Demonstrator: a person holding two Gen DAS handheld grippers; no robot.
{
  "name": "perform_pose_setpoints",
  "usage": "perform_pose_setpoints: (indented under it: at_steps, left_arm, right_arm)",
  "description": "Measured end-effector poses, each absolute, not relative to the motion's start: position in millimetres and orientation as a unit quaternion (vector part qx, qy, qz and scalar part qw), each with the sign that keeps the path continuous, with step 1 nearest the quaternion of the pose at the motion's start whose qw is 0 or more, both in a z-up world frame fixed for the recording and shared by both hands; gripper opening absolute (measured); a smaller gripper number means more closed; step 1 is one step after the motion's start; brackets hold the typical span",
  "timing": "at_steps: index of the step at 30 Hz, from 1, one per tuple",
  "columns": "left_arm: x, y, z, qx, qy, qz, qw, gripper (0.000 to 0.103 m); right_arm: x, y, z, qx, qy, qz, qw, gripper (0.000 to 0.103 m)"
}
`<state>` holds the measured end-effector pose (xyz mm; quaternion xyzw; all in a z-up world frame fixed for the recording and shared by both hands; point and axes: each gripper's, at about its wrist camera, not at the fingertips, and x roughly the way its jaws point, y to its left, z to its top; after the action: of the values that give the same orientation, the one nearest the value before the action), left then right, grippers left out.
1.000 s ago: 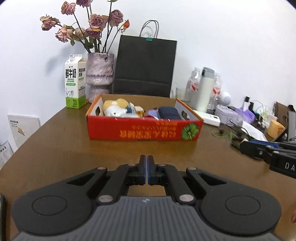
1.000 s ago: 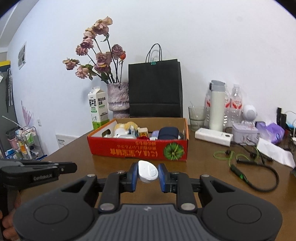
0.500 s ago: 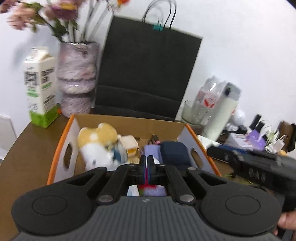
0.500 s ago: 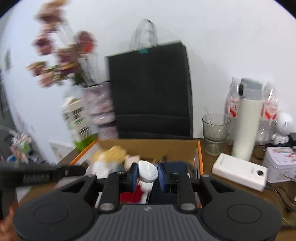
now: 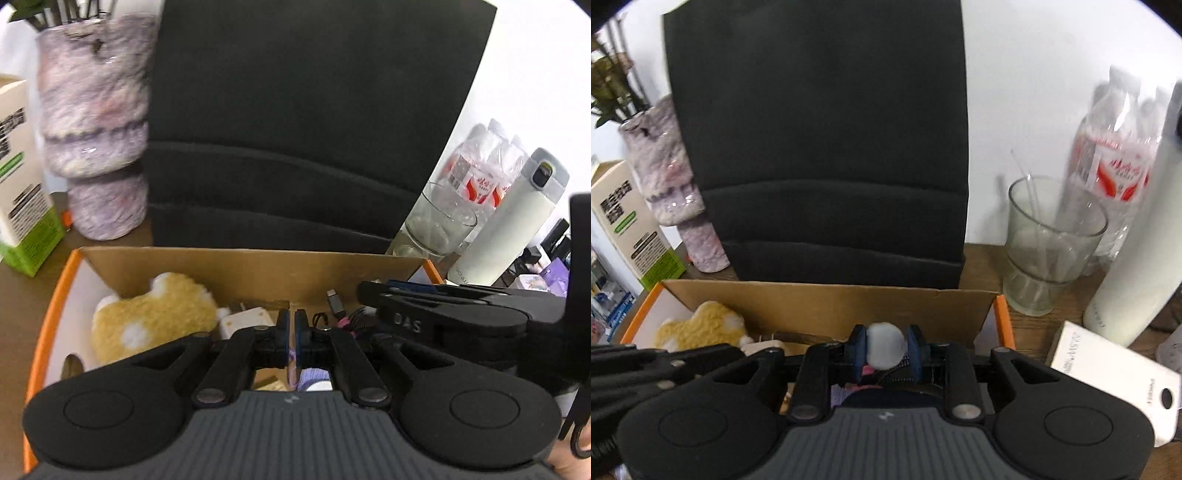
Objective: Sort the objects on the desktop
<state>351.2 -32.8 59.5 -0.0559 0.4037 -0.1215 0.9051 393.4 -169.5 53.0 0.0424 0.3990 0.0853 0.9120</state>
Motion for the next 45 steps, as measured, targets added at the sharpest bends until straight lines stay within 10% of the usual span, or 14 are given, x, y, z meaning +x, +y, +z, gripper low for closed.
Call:
perform_pose_setpoints:
  at_steps: [11,17,45]
  left_arm:
    - [291.1,-10.6,70.5,-0.053,0.345,-0.043,0.936,0.081]
    - [208.9,-25.6,85.4,-0.008,0.310,-0.032,0.950,0.097]
    - [-50.3,7.9,-7.2,0.006,0.328,-0.039,0.944,0.103]
  right_arm:
    - [340.1,-185.4,69.0,0.039,0.382,0.081,0.920,0.061]
    - [250.2,-194.4,86.5,0.016,0.343,0.078,0.936,0.079]
    - [-50.5,-196.9,9.8,0.031,0.324,0.096,0.941,0.092]
